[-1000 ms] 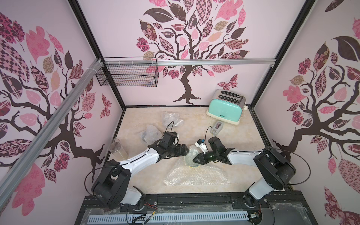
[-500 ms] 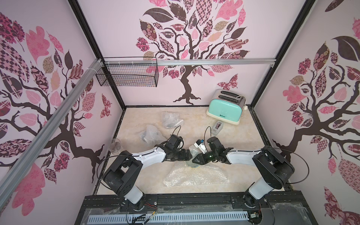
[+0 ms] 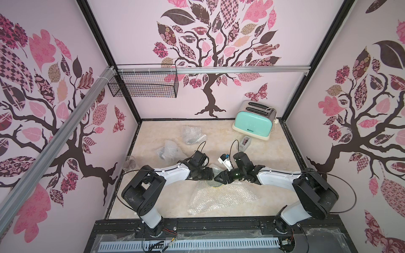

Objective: Wrap bowls in bubble wrap
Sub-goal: Wrap the bowl in bubble wrap.

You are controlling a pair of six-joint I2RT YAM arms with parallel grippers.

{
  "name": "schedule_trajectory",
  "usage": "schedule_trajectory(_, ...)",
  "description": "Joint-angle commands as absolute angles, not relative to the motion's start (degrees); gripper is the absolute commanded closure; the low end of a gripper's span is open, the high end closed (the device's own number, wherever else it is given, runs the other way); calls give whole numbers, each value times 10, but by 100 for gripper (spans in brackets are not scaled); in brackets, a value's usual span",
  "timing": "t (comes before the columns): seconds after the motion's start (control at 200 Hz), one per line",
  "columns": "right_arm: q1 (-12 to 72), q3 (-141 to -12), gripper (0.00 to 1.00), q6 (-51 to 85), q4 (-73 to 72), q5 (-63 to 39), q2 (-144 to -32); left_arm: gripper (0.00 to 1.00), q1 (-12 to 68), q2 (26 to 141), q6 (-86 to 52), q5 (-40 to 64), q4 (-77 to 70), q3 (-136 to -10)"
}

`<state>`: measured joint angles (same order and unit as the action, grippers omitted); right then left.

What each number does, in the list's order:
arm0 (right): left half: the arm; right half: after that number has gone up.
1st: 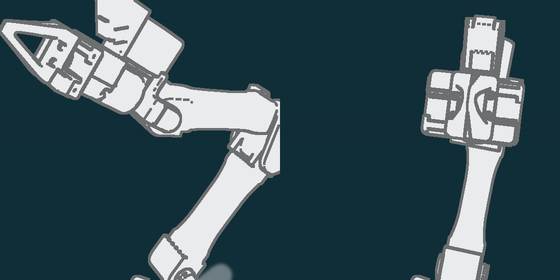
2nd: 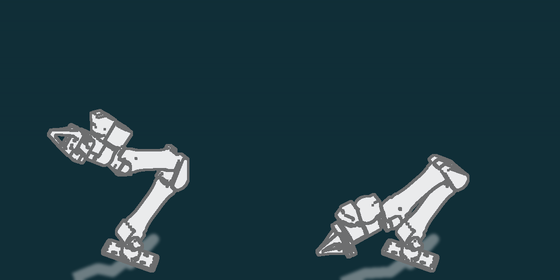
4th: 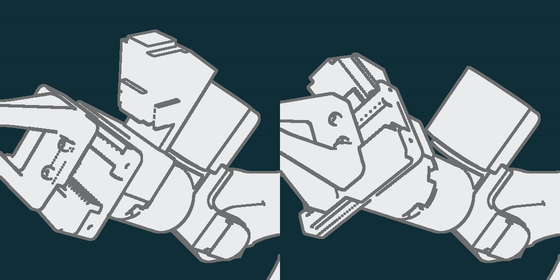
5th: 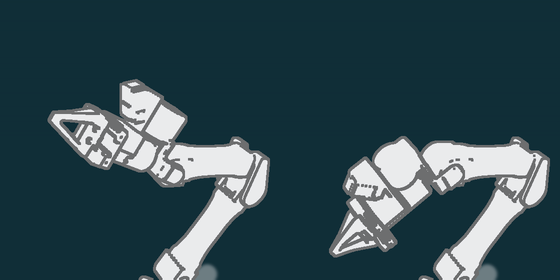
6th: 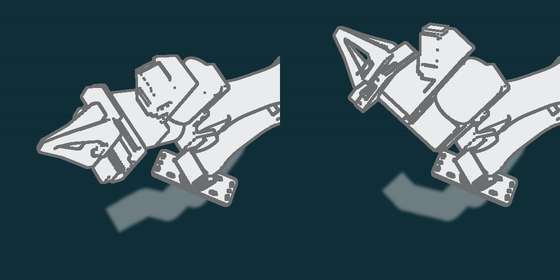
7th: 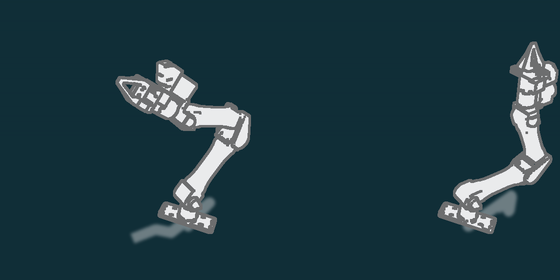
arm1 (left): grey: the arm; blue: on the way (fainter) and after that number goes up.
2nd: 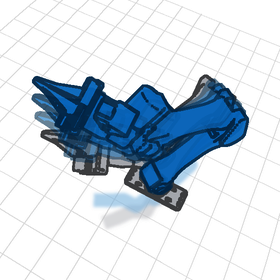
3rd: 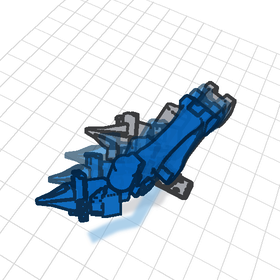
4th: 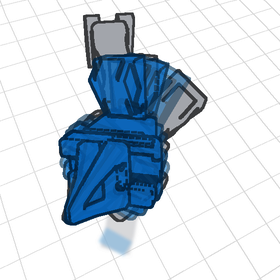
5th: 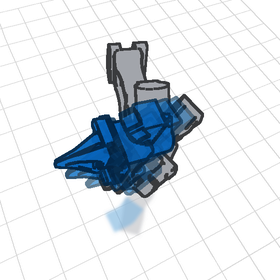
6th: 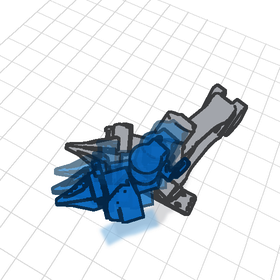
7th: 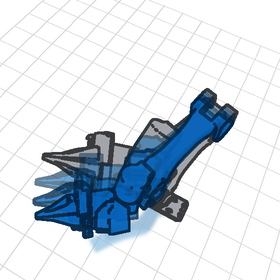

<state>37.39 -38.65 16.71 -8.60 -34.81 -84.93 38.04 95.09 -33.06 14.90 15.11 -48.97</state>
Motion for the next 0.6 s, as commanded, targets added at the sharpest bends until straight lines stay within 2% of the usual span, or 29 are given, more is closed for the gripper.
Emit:
schedule_trajectory(0.0, 377, -374, 45, 160, -69, -298, -789, 32, 380, 973, -332, 122, 175, -480)
schedule_trajectory(0.13, 392, -329, 54, 158, -101, -272, -697, 33, 380, 975, -336, 124, 174, -478)
schedule_trajectory(0.3, 572, -290, 55, 55, -133, -125, -630, 34, 381, 974, -337, 125, 172, -476)
schedule_trajectory(0.43, 649, -276, 53, 35, -183, -129, -663, 34, 380, 976, -337, 124, 170, -474)
schedule_trajectory(0.52, 723, -298, 47, -18, -167, -72, -720, 34, 379, 979, -337, 125, 165, -472)
schedule_trajectory(0.595, 749, -326, 45, -35, -150, -49, -777, 34, 379, 979, -338, 125, 163, -469)
